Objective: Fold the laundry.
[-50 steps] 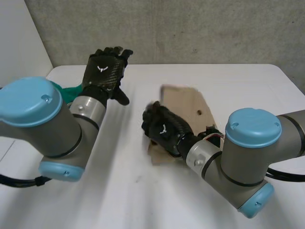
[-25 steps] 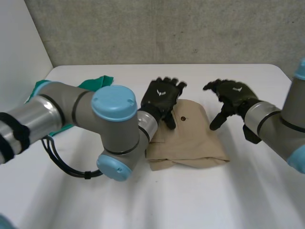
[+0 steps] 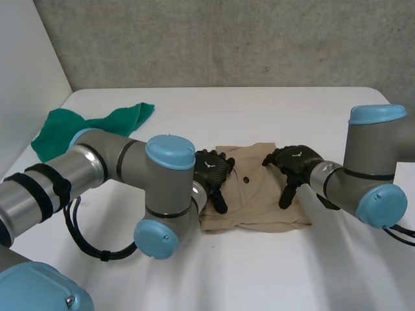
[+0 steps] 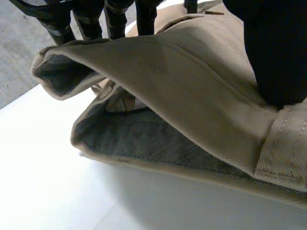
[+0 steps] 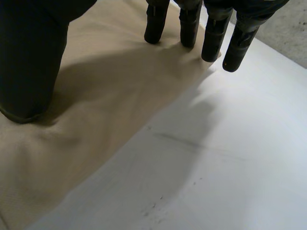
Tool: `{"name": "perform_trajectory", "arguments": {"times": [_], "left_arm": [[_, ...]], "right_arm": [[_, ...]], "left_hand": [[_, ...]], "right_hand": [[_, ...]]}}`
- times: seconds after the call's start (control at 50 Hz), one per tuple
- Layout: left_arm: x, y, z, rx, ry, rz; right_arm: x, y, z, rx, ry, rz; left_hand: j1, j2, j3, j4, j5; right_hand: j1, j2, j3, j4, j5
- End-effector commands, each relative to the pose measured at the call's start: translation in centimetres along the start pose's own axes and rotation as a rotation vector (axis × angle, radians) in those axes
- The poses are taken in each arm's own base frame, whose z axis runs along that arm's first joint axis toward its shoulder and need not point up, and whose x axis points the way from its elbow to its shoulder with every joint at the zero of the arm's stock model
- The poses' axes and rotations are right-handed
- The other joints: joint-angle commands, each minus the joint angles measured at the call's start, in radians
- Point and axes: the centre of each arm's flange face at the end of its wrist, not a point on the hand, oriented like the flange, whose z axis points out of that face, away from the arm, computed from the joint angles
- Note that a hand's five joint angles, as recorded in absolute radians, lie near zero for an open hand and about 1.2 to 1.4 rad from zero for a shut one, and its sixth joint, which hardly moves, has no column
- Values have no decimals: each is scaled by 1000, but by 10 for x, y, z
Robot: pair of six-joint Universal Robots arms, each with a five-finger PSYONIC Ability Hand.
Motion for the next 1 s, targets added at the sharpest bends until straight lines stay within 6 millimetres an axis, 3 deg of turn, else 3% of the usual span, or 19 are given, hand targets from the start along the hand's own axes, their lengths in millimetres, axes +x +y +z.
{"name": "perform_trajectory", "arguments": {"times": [0.02,0.06,0.12,0.2,0.22,0.26,0.32,0.44,0.54,0.74,0.92,1.0], "left_arm": [[-14,-33,-13,85,42,-3],[-27,-52,-25,122,23,-9],[-38,-64,-36,147,5,-18],[-50,-97,-67,231,16,-37],[-54,-111,-82,273,35,-49],[-58,-122,-96,306,62,-62],[-61,-131,-118,344,141,-91],[-57,-132,-149,303,301,-145],[-56,-128,-154,259,334,-163],[-57,-127,-154,253,331,-169],[-57,-125,-152,248,331,-172],[-57,-124,-151,244,332,-174]], "right_arm": [[11,-33,-23,127,61,38],[14,-38,-28,157,86,76],[20,-42,-42,202,149,163],[23,-43,-63,228,220,269],[22,-43,-68,226,228,291],[19,-38,-78,217,237,342],[12,-25,-82,181,224,385],[-7,8,-87,80,176,435],[-16,24,-84,67,163,447],[-25,53,-54,68,151,543],[-26,53,-38,106,143,528],[-23,49,-32,150,147,523]], "left_hand": [[43,19,25,33,15],[11,-13,-8,1,-17],[-1,-25,-20,-11,-29],[-12,-37,-31,-23,-41],[-10,-34,-28,-20,-38],[-10,-34,-28,-20,-38],[-1,-25,-20,-11,-29],[5,-19,-14,-5,-23],[14,-10,-5,3,-14],[14,-10,-5,3,-14],[11,-13,-8,0,-17],[11,-13,-8,0,-17]], "right_hand": [[-7,-45,-42,-63,-67],[-7,-45,-42,-63,-67],[-7,-45,-42,-63,-67],[-7,-45,-42,-63,-67],[-7,-45,-42,-63,-67],[-7,-45,-42,-63,-67],[-7,-45,-42,-63,-67],[-7,-45,-42,-63,-67],[-7,-45,-42,-63,-67],[-7,-45,-42,-63,-67],[-7,-45,-42,-63,-67],[120,83,85,64,60]]}}
